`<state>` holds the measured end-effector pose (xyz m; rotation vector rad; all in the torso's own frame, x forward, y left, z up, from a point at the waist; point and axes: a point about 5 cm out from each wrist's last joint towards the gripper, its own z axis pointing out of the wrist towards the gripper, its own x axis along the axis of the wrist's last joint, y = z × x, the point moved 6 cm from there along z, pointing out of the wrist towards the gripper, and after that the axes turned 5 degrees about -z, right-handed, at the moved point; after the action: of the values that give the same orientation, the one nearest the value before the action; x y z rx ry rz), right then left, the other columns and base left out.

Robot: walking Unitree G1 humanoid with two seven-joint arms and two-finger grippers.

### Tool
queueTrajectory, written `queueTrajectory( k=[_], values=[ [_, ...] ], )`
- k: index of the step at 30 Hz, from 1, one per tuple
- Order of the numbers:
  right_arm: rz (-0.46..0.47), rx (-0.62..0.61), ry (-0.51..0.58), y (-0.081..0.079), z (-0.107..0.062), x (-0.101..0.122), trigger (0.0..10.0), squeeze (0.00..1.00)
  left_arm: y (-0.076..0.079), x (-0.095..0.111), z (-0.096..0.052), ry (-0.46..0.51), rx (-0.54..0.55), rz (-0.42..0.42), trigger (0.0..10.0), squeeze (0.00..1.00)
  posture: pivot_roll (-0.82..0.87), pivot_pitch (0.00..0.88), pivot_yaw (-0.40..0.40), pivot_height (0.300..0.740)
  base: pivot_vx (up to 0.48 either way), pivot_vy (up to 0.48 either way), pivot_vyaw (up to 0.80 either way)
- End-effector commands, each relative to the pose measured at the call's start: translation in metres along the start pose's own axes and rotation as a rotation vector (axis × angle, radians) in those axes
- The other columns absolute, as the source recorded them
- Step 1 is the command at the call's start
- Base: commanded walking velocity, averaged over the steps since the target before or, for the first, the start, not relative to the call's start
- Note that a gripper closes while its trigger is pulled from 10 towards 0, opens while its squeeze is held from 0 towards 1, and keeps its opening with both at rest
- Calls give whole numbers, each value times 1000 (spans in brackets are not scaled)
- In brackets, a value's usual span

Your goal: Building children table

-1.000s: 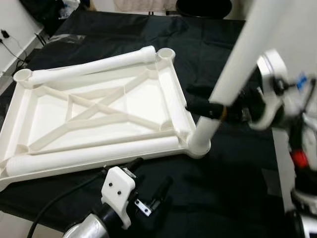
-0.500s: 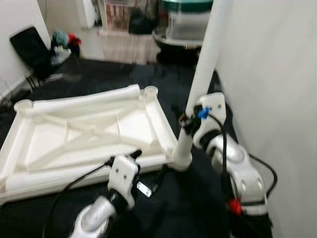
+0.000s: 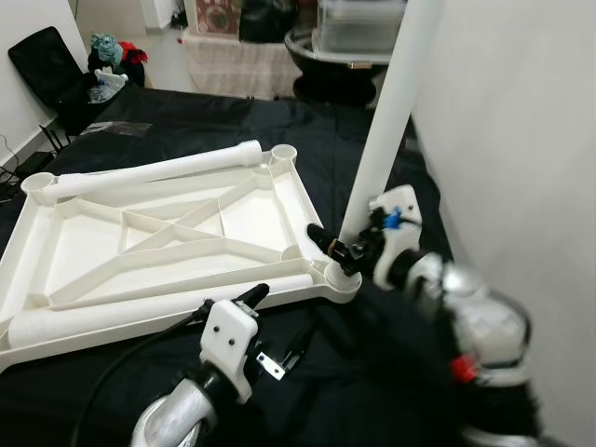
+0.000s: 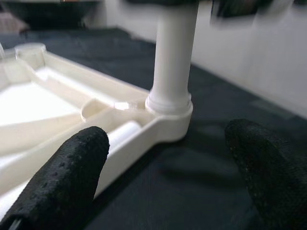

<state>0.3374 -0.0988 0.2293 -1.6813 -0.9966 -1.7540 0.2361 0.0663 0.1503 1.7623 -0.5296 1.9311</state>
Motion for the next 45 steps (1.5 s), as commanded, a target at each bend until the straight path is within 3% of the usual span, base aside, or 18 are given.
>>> queueTrajectory(
  k=[1, 5, 6, 7, 8, 9, 10, 23, 24, 27, 28, 29, 30, 32, 34, 41, 42, 45],
  values=[
    [-19, 93, 36, -5, -3, 6, 10000, 976, 5, 0, -2, -8, -18, -14, 10000, 0, 29, 189, -39, 740, 0, 0, 0],
    [-1, 250, 23, 3, -25, 12, 10000, 871, 9, 4, -8, -12, -24, -15, 10000, 0, 41, 216, -30, 740, 0, 0, 0],
    [-9, 282, 7, 8, -29, 11, 10000, 180, 10, 5, -9, -14, -26, -15, 10000, 0, 48, 228, -25, 740, 0, 0, 0],
    [-18, 298, -5, 11, -32, 10, 10000, 0, 11, 5, -11, -15, -28, -16, 10000, 0, 50, 231, -24, 740, 0, 0, 0],
    [-18, 298, -5, 11, -32, 10, 10000, 0, 11, 5, -11, -15, -28, -16, 10000, 0, 50, 231, -24, 740, 0, 0, 0],
    [-51, 267, 32, 32, -26, 24, 8980, 0, 13, 7, -13, -19, -32, -18, 10000, 0, 62, 244, -19, 740, 0, 0, 0],
    [-53, 263, 63, 38, -23, 32, 0, 0, 14, 7, -14, -21, -34, -19, 10000, 0, 65, 245, -18, 740, 0, 0, 0],
    [-35, 424, 137, 33, -45, 61, 0, 0, 14, 5, -12, -31, -33, -26, 10000, 0, 29, 207, -47, 740, 0, 0, 0],
    [38, 252, -66, 12, -33, 2, 0, 0, 10, 1, -4, -24, -29, -24, 10000, 0, 18, 172, -68, 740, 0, 0, 0],
    [47, 190, -139, 5, -30, -20, 0, 0, 9, -1, -2, -25, -28, -23, 10000, 0, 18, 172, -68, 740, 0, 0, 0],
    [26, -285, -240, 42, -21, -52, 0, 0, 5, -3, 2, -24, -22, -20, 10000, 0, -5, 130, -85, 740, 0, 0, 0],
    [26, -285, -240, 42, -21, -52, 0, 0, 5, -3, 2, -24, -22, -20, 10000, 0, -5, 130, -85, 740, 0, 0, 0],
    [2, -642, -325, 63, -33, -72, 0, 0, 2, -5, 4, -23, -17, -17, 10000, 0, -5, 130, -85, 740, 0, 0, 0],
    [121, -956, -377, 37, -54, -101, 0, 0, -5, -8, 10, -19, -9, -10, 10000, 0, -36, 99, -47, 740, 0, 0, 0],
    [183, -776, -323, 15, -26, -98, 0, 0, -8, -9, 14, -14, -6, -10, 10000, 0, -52, 78, -59, 740, 0, 0, 0],
    [198, -718, -318, 17, -12, -91, 0, 0, -11, -8, 16, -7, 2, -16, 10000, 0, -26, 88, -63, 740, 0, 0, 0],
    [196, -713, -335, 15, -11, -89, 4157, 0, -12, -7, 14, -3, 11, -11, 10000, 0, -18, 100, -59, 740, 0, 0, 0],
    [194, -710, -347, 14, -10, -88, 4157, 0, -13, -6, 13, 0, 17, -6, 10000, 0, -18, 100, -59, 740, 0, 0, 0]
  ],
)
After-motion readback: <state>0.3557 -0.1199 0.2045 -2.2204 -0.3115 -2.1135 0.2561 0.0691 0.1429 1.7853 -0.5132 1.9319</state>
